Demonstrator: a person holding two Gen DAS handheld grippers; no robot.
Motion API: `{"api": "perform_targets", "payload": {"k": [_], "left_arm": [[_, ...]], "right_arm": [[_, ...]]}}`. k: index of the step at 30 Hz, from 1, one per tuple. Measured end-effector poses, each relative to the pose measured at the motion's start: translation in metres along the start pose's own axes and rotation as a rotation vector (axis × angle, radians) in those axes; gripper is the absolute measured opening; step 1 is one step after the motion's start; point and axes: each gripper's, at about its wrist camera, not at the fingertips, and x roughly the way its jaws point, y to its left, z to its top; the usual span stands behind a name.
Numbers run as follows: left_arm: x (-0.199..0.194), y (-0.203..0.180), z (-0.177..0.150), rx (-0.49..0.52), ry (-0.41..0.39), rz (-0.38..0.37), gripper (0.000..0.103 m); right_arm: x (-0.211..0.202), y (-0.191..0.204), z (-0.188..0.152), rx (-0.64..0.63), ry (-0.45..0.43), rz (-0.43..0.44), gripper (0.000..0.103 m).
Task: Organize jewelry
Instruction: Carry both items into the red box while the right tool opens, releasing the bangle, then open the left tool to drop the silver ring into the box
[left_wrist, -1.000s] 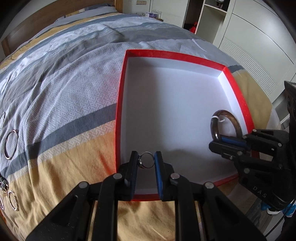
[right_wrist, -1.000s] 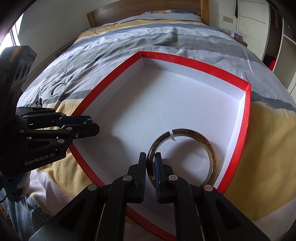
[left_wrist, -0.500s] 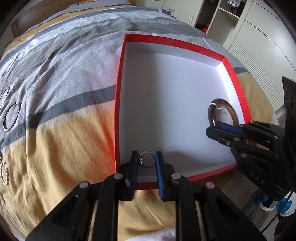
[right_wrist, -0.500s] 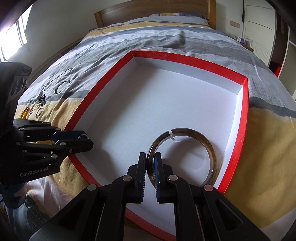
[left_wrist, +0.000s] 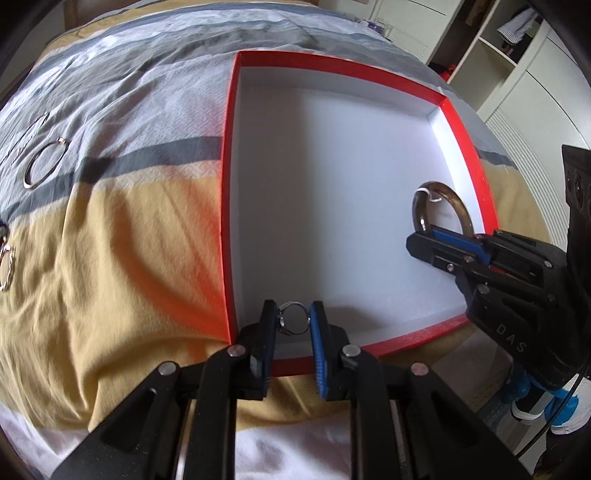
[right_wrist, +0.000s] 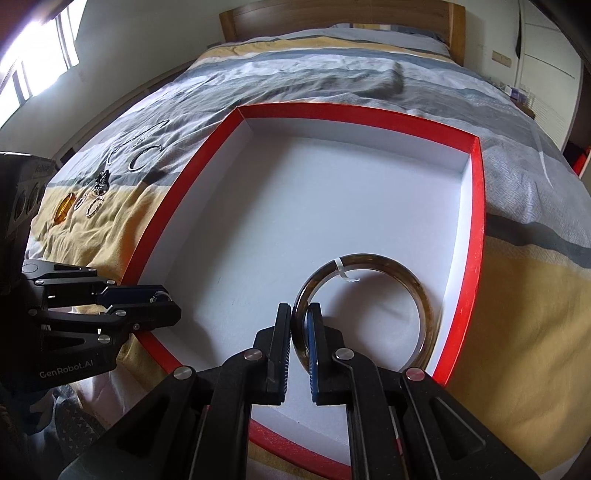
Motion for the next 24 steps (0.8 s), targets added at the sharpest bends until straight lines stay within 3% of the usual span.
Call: {"api": "perform_targets", "payload": {"k": [4, 10, 11, 12, 14, 19, 24], "left_arm": [[-0.002, 0.002, -0.002, -0.03, 0.008, 0.009, 0.018], [-0.006, 0.003, 0.0, -0.023, -0.005, 0.005, 0.019], [-0.005, 0.001, 0.002, -0.021, -0.006, -0.003, 0.019], [-0.007, 0.002, 0.003, -0.02, -0.008, -0.012, 0.022], [-0.01, 0.002, 0.005, -0.012, -0.013, -0.034, 0.024], [-0.027, 0.005, 0.009, 0.023, -0.032, -0.089, 0.036], [-0.063, 0.007, 0.006, 0.065, -0.1, -0.089, 0.039]], "right_arm": [[0.001, 0.002, 0.003, -0.009, 0.012, -0.001, 0.008], [-0.003, 0.009, 0.002, -0.035, 0.043, -0.034, 0.027], [-0.004, 0.011, 0.001, -0.047, 0.048, -0.037, 0.035], [-0.006, 0.015, 0.0, -0.062, 0.051, -0.046, 0.052], [-0.013, 0.018, -0.001, -0.068, 0.047, -0.077, 0.065], [-0.047, 0.011, -0.002, -0.033, 0.001, -0.125, 0.065], [-0.097, 0.006, -0.007, 0.005, -0.059, -0.19, 0.065]]}}
